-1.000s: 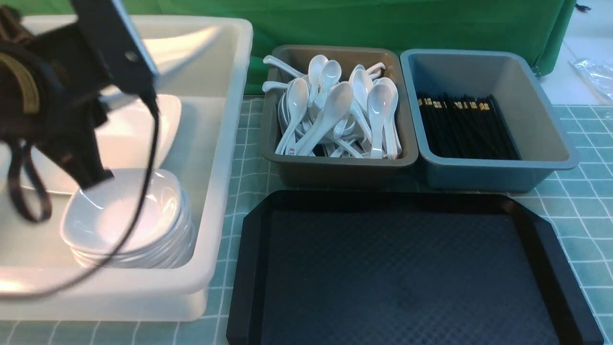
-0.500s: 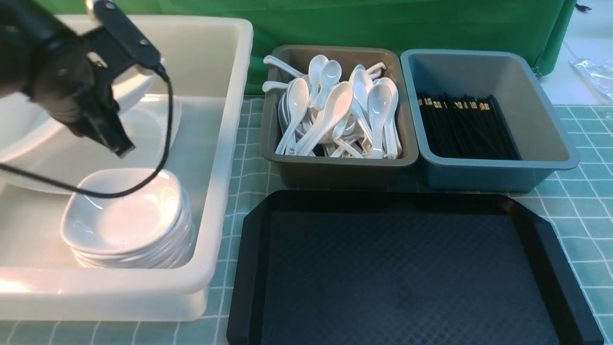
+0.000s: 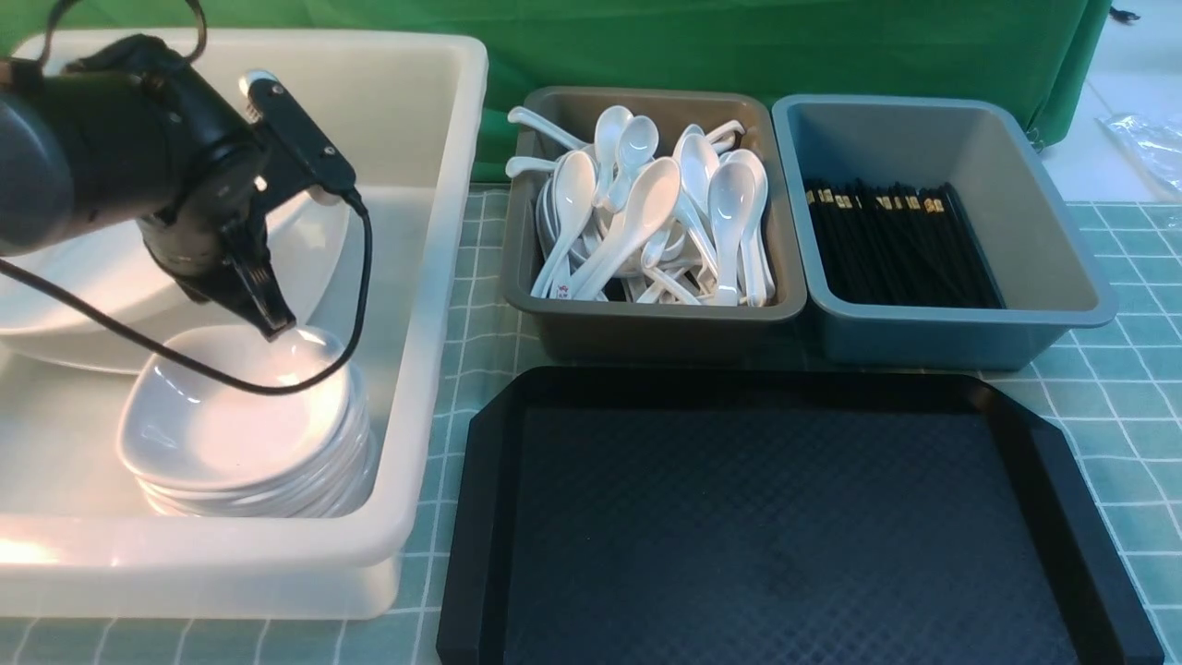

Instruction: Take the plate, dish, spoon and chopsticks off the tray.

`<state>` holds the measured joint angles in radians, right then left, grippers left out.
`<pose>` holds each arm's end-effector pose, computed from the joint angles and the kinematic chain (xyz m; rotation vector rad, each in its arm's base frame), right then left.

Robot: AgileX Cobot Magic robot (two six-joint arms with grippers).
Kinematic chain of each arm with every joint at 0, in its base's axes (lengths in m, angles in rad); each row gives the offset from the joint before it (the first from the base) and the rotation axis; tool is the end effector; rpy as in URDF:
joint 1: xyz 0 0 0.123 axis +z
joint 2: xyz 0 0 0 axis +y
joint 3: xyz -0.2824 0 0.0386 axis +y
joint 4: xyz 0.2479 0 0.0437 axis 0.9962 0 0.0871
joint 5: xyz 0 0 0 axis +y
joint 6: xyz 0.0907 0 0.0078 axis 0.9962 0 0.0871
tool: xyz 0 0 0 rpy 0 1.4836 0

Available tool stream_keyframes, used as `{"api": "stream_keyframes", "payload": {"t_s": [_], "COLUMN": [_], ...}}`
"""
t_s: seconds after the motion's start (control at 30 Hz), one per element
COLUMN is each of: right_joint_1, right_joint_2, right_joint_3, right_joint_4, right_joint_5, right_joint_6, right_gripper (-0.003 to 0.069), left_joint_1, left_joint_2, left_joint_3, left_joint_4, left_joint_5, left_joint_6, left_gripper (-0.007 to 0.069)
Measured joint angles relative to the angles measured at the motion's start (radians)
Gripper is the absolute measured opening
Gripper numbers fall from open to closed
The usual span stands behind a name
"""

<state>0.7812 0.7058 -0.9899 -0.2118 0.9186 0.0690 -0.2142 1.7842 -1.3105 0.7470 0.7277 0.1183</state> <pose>0.0909 0.0687 0.4010 -0.7690 1.9641 0.2566 0.3842 -0.0414 0.2498 0.9866 2.3714 0.7935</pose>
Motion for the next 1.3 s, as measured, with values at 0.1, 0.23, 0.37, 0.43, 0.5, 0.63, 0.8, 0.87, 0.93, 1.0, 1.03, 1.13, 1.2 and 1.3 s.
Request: {"api": "stream_keyframes", "payload": {"t_s": [0.1,0.23,0.37,0.43,0.5,0.63,0.8,0.87,0.93,1.0,1.03,1.13,1.2,1.3], "right_joint_1": [0.0,0.0,0.0,0.0,0.0,0.0,0.0,0.0,0.0,0.0,0.0,0.0,0.0,0.0], "right_joint_2": [0.0,0.0,0.0,0.0,0.0,0.0,0.0,0.0,0.0,0.0,0.0,0.0,0.0,0.0], "right_joint_3": [0.0,0.0,0.0,0.0,0.0,0.0,0.0,0.0,0.0,0.0,0.0,0.0,0.0,0.0], "right_joint_4": [0.0,0.007,0.029,0.048,0.058,0.067,0.068,0.068,0.068,0.068,0.068,0.068,0.068,0.067], "right_joint_5": [0.0,0.002,0.008,0.008,0.008,0.008,0.008,0.008,0.008,0.006,0.005,0.003,-0.001,-0.006], "right_joint_6": [0.0,0.0,-0.011,-0.019,-0.027,-0.033,-0.035,-0.037,-0.037,-0.037,-0.033,-0.029,-0.022,0.013], "right_gripper": [0.0035,0.0035,0.0035,0.0035,0.0035,0.0035,0.0041,0.0044,0.0045,0.0048,0.005,0.0053,0.0053,0.0053], "left_joint_1": [0.007,0.01,0.01,0.01,0.01,0.01,0.01,0.01,0.01,0.01,0.01,0.01,0.01,0.01], "left_joint_2": [0.003,0.004,0.004,0.002,-0.008,-0.04,-0.116,-0.202,-0.242,-0.384,-0.446,-0.619,-0.76,-0.957], "left_joint_3": [0.0,0.0,0.0,0.0,0.0,0.0,0.0,0.0,0.0,0.024,0.047,0.158,0.255,0.425], "left_joint_4": [-0.019,-0.044,-0.05,-0.067,-0.092,-0.134,-0.18,-0.3,-0.367,-0.585,-0.67,-0.918,-1.061,-1.262], "left_joint_5": [-0.01,-0.019,-0.015,-0.014,-0.014,-0.021,-0.028,-0.037,-0.038,-0.064,-0.08,-0.149,-0.219,-0.316], "left_joint_6": [0.0,0.0,0.0,0.0,0.0,0.009,0.007,-0.004,-0.008,0.043,0.09,0.239,0.347,0.517], "left_gripper": [0.0081,0.0261,0.0412,0.0491,0.0552,0.0615,0.0595,0.0489,0.0428,0.0206,0.0129,0.0031,0.0014,0.0006]}}
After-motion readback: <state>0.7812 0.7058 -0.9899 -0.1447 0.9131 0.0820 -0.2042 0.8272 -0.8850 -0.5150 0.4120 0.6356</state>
